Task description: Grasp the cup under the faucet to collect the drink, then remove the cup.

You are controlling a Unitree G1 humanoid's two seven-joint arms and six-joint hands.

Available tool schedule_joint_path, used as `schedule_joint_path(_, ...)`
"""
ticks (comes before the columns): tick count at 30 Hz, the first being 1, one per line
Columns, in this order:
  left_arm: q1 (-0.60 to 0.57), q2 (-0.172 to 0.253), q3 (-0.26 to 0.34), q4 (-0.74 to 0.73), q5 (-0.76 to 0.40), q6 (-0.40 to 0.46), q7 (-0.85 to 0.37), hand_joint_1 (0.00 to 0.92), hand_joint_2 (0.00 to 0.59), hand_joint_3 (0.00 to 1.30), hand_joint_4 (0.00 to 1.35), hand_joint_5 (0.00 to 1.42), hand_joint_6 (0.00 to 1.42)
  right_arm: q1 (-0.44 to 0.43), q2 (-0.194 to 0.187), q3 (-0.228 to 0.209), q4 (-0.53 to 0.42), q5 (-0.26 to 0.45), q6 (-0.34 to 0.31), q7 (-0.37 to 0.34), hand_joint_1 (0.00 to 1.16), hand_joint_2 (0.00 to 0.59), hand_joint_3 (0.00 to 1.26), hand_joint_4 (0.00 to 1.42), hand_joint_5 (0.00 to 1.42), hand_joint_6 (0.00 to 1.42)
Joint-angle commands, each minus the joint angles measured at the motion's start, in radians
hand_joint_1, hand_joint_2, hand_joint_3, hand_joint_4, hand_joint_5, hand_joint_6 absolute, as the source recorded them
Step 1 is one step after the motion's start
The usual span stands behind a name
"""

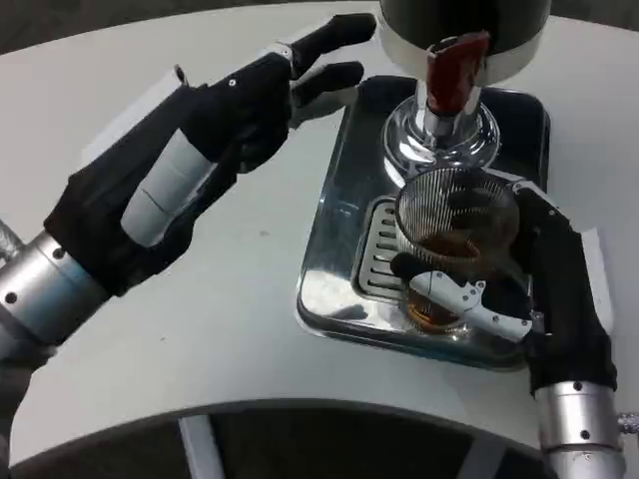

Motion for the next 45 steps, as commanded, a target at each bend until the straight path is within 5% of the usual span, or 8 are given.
schedule_joint_path(1,0.099,0.018,0.037,-0.060,-0.023,0.008,0.014,0.000,0.064,0.13,0.00,0.08,0.08,0.043,0.003,0.001,-0.076,0.020,0.003,0.022,0.99,0.148,0.73,0.76,0.84,0.73)
schedule_joint_path(21,0.356,0.123,0.114,-0.156,0.001,-0.101,-0.050,0.000,0.064,0.13,0.01,0.10,0.10,0.226,-0.014,-0.001,-0.395,0.073,0.112,0.149,0.99,0.147,0.73,0.77,0.84,0.73)
schedule_joint_path(45,0.633,0.234,0.195,-0.224,0.285,-0.511,-0.070,0.000,0.067,0.09,0.00,0.00,0.00,0.496,-0.070,0.007,-0.763,0.164,0.267,0.311,0.98,0.151,0.73,0.77,0.84,0.73)
